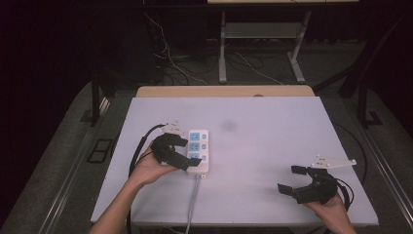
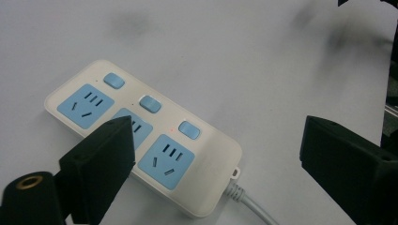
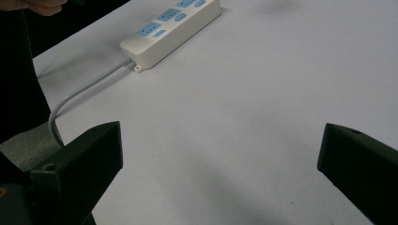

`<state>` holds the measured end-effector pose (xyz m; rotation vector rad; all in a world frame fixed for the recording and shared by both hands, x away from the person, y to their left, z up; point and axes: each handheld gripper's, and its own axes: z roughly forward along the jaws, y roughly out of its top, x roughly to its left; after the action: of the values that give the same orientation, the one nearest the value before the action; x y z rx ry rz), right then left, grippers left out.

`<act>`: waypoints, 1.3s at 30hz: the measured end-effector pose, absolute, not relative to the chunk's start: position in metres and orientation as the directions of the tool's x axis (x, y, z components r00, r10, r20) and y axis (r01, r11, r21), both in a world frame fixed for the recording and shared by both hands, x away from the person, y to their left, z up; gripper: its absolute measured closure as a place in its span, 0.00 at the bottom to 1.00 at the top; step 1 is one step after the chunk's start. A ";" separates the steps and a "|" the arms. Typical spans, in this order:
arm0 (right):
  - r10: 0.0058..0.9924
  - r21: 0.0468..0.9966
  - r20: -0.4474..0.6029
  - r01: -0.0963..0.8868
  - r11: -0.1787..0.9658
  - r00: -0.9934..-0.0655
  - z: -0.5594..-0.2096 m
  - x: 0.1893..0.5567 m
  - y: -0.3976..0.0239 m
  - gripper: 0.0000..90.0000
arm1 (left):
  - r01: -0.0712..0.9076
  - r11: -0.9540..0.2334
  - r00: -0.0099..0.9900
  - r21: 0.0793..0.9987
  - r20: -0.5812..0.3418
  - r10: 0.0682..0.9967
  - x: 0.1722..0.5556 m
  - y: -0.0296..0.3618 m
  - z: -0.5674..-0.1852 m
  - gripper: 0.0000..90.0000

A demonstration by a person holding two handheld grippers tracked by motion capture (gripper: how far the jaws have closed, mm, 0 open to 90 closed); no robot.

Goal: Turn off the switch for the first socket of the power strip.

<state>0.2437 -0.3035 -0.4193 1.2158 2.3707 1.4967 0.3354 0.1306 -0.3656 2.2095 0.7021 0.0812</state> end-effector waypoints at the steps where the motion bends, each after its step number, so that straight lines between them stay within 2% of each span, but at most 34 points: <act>1: 0.657 0.792 0.322 0.574 0.208 -0.682 -0.420 0.244 -0.303 0.00 | 0.463 -0.526 0.843 0.713 -0.170 0.510 0.337 0.131 -0.366 0.14; 5: 0.655 0.790 0.321 0.575 0.214 -0.685 -0.420 0.244 -0.302 0.00 | 0.472 -0.534 0.840 0.702 -0.175 0.513 0.342 0.131 -0.366 0.19; 9: 0.653 0.790 0.320 0.574 0.216 -0.686 -0.421 0.244 -0.302 0.00 | 0.463 -0.543 0.840 0.701 -0.151 0.521 0.346 0.131 -0.366 0.32; 10: 0.653 0.790 0.320 0.574 0.216 -0.686 -0.421 0.244 -0.302 0.00 | 0.462 -0.543 0.840 0.701 -0.148 0.522 0.348 0.131 -0.365 0.32; 11: 0.653 0.790 0.320 0.574 0.216 -0.686 -0.421 0.244 -0.302 0.00 | 0.462 -0.544 0.840 0.700 -0.148 0.522 0.349 0.131 -0.365 0.38; 13: 0.653 0.790 0.319 0.574 0.217 -0.687 -0.421 0.244 -0.302 0.00 | 0.466 -0.545 0.837 0.697 -0.148 0.526 0.351 0.131 -0.365 0.43; 19: 0.652 0.789 0.320 0.575 0.217 -0.687 -0.421 0.244 -0.302 0.00 | 0.462 -0.544 0.832 0.700 -0.130 0.540 0.358 0.130 -0.366 0.54; 23: 0.653 0.785 0.323 0.579 0.219 -0.685 -0.422 0.244 -0.301 0.00 | 0.472 -0.547 0.829 0.691 -0.137 0.543 0.362 0.130 -0.369 0.66; 25: 0.654 0.784 0.322 0.580 0.221 -0.685 -0.422 0.245 -0.301 0.00 | 0.474 -0.551 0.830 0.687 -0.139 0.540 0.365 0.129 -0.370 0.68; 28: 0.653 0.783 0.321 0.581 0.225 -0.686 -0.422 0.245 -0.301 0.00 | 0.468 -0.556 0.836 0.687 -0.139 0.531 0.367 0.129 -0.372 0.77; 29: 0.653 0.783 0.322 0.581 0.223 -0.685 -0.422 0.245 -0.301 0.00 | 0.468 -0.554 0.837 0.688 -0.144 0.528 0.367 0.128 -0.373 0.83; 31: 0.653 0.783 0.322 0.581 0.223 -0.685 -0.422 0.245 -0.301 0.00 | 0.466 -0.563 0.841 0.683 -0.145 0.521 0.369 0.127 -0.374 0.86; 33: 0.652 0.784 0.322 0.580 0.223 -0.686 -0.422 0.245 -0.301 0.00 | 0.465 -0.569 0.844 0.678 -0.146 0.516 0.370 0.126 -0.376 0.95; 39: 0.652 0.781 0.322 0.581 0.227 -0.687 -0.422 0.245 -0.300 0.00 | 0.467 -0.572 0.843 0.674 -0.145 0.518 0.372 0.123 -0.379 0.99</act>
<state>0.2447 -0.3004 -0.4225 1.2100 2.4022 1.4772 0.3721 0.1229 -0.3793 2.2736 0.7132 0.0879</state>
